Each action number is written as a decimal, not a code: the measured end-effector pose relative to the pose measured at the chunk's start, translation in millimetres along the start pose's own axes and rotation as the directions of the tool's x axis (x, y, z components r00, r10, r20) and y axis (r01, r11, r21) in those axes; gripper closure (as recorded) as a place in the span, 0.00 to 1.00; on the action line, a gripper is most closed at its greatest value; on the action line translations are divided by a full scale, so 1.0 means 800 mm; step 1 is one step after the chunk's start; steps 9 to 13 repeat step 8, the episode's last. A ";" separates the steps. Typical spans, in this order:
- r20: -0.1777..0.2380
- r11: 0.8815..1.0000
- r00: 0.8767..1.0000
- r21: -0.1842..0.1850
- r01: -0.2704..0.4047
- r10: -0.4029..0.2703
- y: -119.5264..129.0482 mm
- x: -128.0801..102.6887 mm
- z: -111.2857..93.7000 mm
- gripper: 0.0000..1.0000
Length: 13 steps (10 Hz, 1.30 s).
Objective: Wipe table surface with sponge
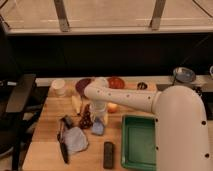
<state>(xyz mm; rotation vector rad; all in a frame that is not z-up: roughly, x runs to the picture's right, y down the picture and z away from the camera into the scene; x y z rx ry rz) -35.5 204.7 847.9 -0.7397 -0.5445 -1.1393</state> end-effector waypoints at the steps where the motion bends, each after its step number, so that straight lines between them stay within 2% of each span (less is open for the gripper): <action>1: 0.011 1.000 1.000 0.009 -0.001 0.001 0.001 -0.011 0.004 1.00; 2: 0.017 1.000 1.000 0.018 -0.006 0.005 0.004 -0.016 0.006 1.00; 4: 0.037 0.999 0.999 0.025 -0.038 0.037 0.033 -0.020 0.009 1.00; 6: 0.025 0.997 0.997 0.012 -0.075 0.075 0.074 -0.006 0.006 1.00; 7: 0.015 0.996 0.996 0.010 -0.085 0.085 0.082 0.006 -0.003 1.00; 13: 0.014 0.996 0.996 0.009 -0.086 0.086 0.083 0.011 -0.007 1.00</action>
